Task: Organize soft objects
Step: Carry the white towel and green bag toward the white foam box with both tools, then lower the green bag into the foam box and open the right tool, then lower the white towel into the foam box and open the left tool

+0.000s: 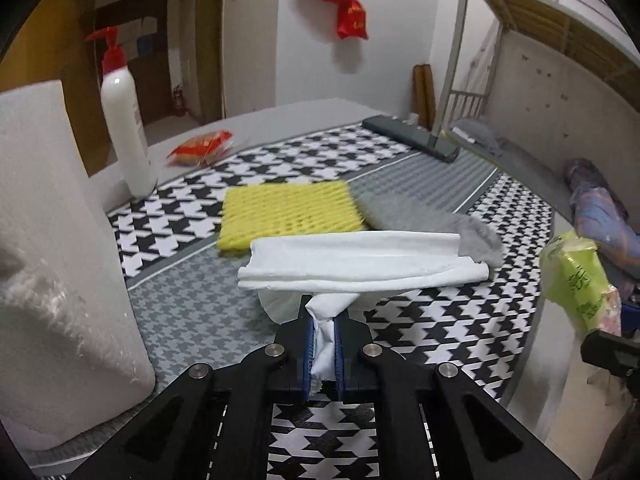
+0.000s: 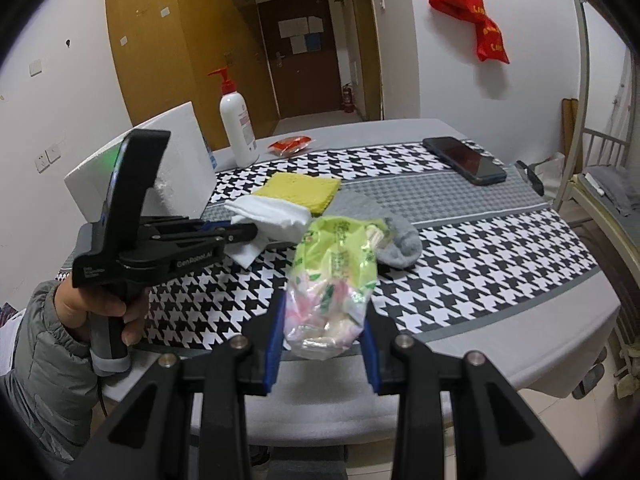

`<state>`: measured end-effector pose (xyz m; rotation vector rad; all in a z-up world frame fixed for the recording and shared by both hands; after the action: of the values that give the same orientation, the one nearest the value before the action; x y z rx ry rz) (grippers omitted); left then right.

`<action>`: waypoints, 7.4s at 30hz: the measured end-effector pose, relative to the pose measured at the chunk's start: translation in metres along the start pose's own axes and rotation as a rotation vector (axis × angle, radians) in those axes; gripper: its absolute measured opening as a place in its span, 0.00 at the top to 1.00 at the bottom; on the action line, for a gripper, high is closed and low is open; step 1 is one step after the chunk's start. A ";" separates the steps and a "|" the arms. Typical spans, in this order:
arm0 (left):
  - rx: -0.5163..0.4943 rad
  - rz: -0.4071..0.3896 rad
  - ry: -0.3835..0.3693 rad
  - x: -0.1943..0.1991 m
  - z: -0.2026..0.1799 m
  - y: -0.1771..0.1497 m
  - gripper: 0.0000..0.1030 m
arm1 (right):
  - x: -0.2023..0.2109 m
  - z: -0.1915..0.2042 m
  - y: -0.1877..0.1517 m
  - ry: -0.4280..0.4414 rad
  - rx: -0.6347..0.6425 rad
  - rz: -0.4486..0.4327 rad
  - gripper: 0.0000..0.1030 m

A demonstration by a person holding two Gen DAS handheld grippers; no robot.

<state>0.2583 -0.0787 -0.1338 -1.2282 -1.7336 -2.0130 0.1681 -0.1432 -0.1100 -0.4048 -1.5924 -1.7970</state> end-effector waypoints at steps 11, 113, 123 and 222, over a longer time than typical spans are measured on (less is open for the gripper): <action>-0.040 -0.107 -0.025 0.030 -0.021 0.005 0.91 | 0.021 -0.003 -0.005 -0.029 -0.054 -0.054 0.63; 0.301 -0.399 0.482 0.282 0.151 -0.092 0.91 | -0.015 0.242 0.109 0.320 0.321 -0.202 0.63; 0.334 -0.400 0.501 0.289 0.161 -0.101 0.91 | -0.037 0.263 0.125 0.332 0.351 -0.183 0.63; 0.251 -0.271 0.319 0.176 0.160 0.040 0.77 | -0.007 0.108 0.092 0.054 0.199 -0.207 0.01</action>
<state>0.2444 0.1141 0.0107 -0.5856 -1.9907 -1.9191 0.2121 -0.0384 -0.0251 -0.1008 -1.8089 -1.7607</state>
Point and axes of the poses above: each gripper's, at about its wrist camera, not at the fingertips, and x roughly against the way its jaws point, z to its left, y to its top, the point moved 5 cm from there along -x, roughly the way its jaws point, and after that the axes turned 3 degrees about -x, right-handed, at the moved point
